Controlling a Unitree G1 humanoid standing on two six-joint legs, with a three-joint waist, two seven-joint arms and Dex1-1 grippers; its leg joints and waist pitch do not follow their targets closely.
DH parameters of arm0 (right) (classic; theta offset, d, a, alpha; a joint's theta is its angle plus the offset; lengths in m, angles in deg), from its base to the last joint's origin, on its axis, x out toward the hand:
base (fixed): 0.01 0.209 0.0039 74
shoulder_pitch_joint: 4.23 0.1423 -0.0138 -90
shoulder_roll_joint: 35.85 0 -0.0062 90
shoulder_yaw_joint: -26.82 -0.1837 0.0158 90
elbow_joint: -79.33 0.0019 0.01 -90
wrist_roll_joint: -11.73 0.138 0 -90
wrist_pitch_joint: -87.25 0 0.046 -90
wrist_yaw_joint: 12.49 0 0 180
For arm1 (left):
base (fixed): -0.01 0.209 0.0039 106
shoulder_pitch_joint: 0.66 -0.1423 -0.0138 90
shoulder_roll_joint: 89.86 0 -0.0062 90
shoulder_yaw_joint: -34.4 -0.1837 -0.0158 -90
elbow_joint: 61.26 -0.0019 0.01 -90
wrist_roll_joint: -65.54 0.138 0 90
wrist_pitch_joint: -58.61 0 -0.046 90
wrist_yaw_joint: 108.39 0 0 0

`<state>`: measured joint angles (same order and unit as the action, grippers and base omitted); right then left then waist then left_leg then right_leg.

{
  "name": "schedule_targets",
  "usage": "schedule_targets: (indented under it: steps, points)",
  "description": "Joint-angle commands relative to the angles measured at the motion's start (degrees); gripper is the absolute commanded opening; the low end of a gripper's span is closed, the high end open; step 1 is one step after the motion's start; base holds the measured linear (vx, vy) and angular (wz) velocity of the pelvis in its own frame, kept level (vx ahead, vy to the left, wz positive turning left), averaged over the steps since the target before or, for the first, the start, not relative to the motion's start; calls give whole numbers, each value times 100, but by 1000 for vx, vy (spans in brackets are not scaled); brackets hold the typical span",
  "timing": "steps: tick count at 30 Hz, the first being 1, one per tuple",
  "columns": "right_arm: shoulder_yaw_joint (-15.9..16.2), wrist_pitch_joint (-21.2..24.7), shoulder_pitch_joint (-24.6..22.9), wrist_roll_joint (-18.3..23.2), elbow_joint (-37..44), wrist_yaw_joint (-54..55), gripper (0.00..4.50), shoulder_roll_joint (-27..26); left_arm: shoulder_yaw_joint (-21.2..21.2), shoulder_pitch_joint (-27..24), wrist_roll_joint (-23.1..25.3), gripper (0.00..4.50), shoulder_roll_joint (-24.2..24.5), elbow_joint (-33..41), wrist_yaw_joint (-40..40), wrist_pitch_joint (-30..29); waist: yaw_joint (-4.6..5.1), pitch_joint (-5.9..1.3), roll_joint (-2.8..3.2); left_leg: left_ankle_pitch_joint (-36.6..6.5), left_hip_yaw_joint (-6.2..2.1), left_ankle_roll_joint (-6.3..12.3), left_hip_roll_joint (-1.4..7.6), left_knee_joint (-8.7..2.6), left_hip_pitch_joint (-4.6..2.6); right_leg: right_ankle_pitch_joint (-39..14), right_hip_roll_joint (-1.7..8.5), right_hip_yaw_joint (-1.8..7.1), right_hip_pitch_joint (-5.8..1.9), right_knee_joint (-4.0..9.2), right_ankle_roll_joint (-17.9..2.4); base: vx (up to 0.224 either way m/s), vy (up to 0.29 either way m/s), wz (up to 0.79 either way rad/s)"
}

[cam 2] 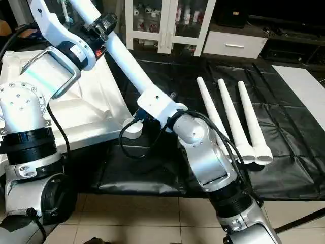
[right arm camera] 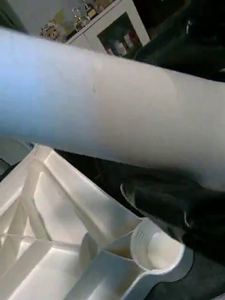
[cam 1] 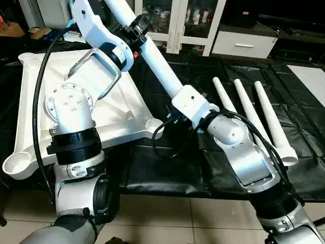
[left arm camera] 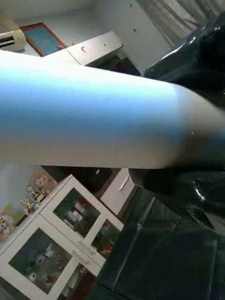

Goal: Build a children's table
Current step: Pick table leg

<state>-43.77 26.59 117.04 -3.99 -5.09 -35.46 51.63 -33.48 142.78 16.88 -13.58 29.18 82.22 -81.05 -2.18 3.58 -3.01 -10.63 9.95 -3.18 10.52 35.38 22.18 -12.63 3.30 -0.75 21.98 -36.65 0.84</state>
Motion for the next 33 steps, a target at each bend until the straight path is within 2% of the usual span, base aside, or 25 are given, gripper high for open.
schedule_targets:
  steps: [1,9,10,11,12,13,15,16,17,19,20,25,26,32,33]
  points:
    - [48,126,-103,99,-28,-169,253,18,-191,89,-120,168,13,270,-193,14,-3,-399,59,-593,-65,-350,180,-400,-158,347,306,188,-245,355,-1068,0,0,0]
    - [-41,187,-87,185,-23,-176,211,-23,-269,88,-26,168,73,277,-295,40,0,-403,57,-563,-64,-355,179,-398,-158,357,307,186,-248,354,-1079,0,0,0]
    - [-95,209,-85,220,-11,-161,209,-50,-319,75,19,224,123,287,-366,41,0,-402,60,-556,-61,-349,176,-397,-157,369,306,188,-244,355,-1076,0,0,0]
    - [-154,234,-80,269,2,-163,208,-73,-385,57,85,238,186,301,-426,31,2,-402,59,-559,-62,-350,177,-399,-159,362,306,187,-246,354,-1075,0,0,0]
    - [-271,272,-74,392,34,-193,206,-103,-471,0,88,238,276,346,-664,50,1,-399,60,-567,-62,-344,177,-402,-164,341,303,186,-240,359,-1068,0,0,0]
    - [-509,338,-80,728,126,-351,203,-157,-670,-134,132,240,451,448,-1131,124,-6,-403,63,-586,-64,-315,188,-406,-169,299,317,183,-239,357,-1063,0,0,0]
    - [-594,357,-84,868,164,-432,197,-177,-751,-182,172,259,516,481,-1296,172,2,-400,73,-609,-61,-319,193,-412,-164,307,312,184,-233,352,-1086,0,0,0]
    - [-781,407,-106,1241,321,-659,195,-183,-902,-324,195,271,653,551,-1715,263,3,-397,64,-609,-61,-320,196,-416,-159,317,312,183,-238,350,-1090,0,0,0]
    - [-781,407,-106,1241,321,-659,194,-183,-902,-324,195,278,653,551,-1715,263,-12,-395,78,-633,-63,-299,209,-417,-168,300,321,187,-233,347,-1090,0,0,0]
    - [-1023,507,-198,1756,596,-1095,194,-68,-1076,-593,252,284,842,639,-2447,543,-18,-394,86,-644,-53,-299,210,-424,-172,299,318,189,-231,351,-1106,0,0,0]
    - [-1080,553,-246,1877,668,-1215,194,-28,-1093,-665,227,284,867,672,-2643,602,-29,-391,87,-627,-59,-286,205,-428,-176,293,318,187,-232,360,-1104,0,0,0]
    - [-1286,771,-466,2318,942,-1560,193,55,-1055,-961,-175,325,837,861,-3472,668,-41,-384,86,-788,-52,-370,212,-448,-176,27,328,186,-220,372,-1152,0,0,0]
    - [-1309,831,-519,2423,1012,-1657,193,86,-1052,-1008,-278,325,839,890,-3619,640,-43,-378,104,-832,-54,-377,205,-450,-176,-29,331,187,-216,376,-1160,0,0,0]
    - [-1307,1151,-746,2907,1354,-2009,193,339,-1016,-1152,-663,325,834,850,-4280,709,-42,-380,85,-820,-52,-335,209,-449,-170,-70,326,189,-214,384,-1147,0,0,0]
    - [-1307,1151,-746,2907,1354,-2009,193,339,-1016,-1152,-663,307,834,850,-4280,709,-45,-379,86,-818,-51,-328,208,-452,-174,-94,326,188,-213,388,-1153,0,0,0]
